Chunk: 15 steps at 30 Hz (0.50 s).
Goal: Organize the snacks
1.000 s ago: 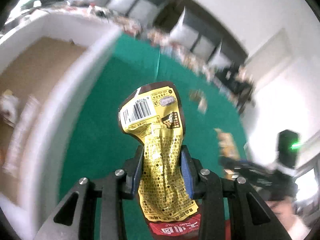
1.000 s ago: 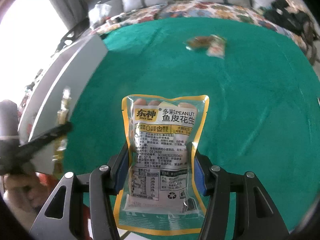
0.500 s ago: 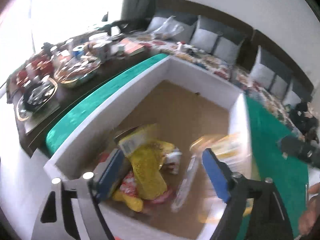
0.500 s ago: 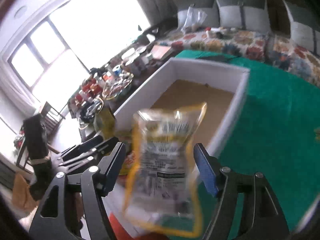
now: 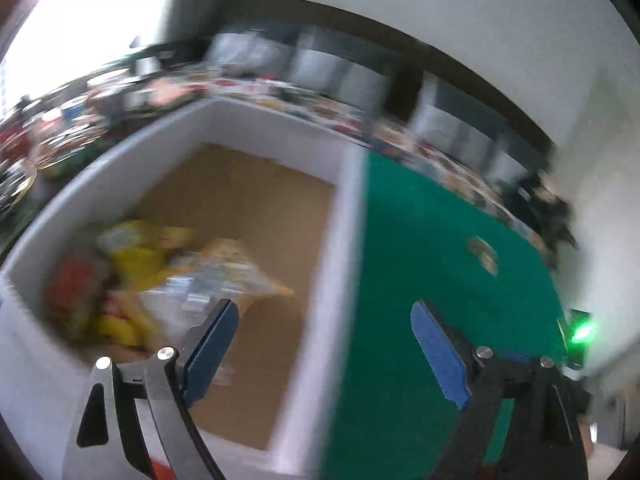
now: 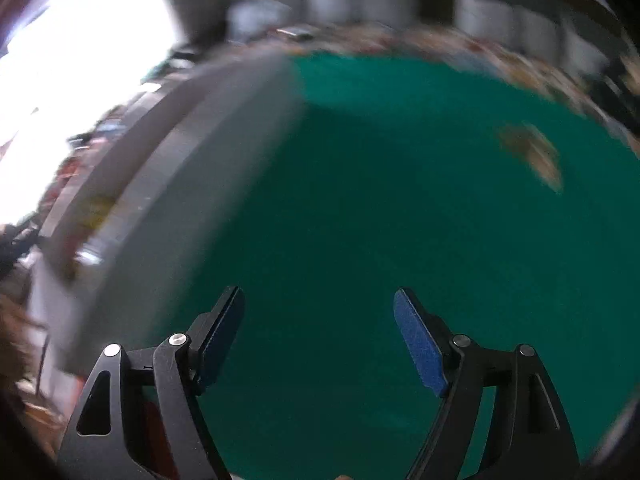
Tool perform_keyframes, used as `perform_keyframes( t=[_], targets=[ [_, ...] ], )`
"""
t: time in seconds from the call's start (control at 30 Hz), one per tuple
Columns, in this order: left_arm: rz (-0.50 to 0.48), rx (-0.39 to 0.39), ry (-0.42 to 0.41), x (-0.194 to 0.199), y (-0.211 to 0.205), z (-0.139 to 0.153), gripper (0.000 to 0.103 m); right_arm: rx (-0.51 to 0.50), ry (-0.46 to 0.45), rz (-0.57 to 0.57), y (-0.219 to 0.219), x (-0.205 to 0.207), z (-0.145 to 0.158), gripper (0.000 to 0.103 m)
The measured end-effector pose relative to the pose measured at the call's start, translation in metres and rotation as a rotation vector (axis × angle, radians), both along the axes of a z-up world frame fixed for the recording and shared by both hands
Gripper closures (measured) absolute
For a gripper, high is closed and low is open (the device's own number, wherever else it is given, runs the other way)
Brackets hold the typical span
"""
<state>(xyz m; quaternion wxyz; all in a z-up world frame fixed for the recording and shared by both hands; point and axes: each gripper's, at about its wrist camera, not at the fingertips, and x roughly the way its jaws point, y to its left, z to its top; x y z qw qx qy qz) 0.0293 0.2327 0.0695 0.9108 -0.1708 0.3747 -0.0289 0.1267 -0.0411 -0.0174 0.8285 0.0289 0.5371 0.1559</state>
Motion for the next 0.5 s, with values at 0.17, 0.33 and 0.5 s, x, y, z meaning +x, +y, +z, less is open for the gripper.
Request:
perform_keyframes(
  t=[0.17,0.33,0.5],
  targets=[
    [-0.21,0.002,0.016,-0.001,-0.089,-0.014,0.015,-0.035,0.019,-0.214,-0.1,-0.044,-0.02,0.023],
    [-0.314,0.01,0.061,-0.026,-0.143,-0.036,0.015,-0.071,-0.012,-0.323,-0.136,-0.074,-0.019,0.023],
    [-0.364,0.111,0.095,-0.05,-0.176,-0.055,0.015,-0.069,-0.076,-0.313,-0.136,-0.094,-0.007,0.023]
  ],
)
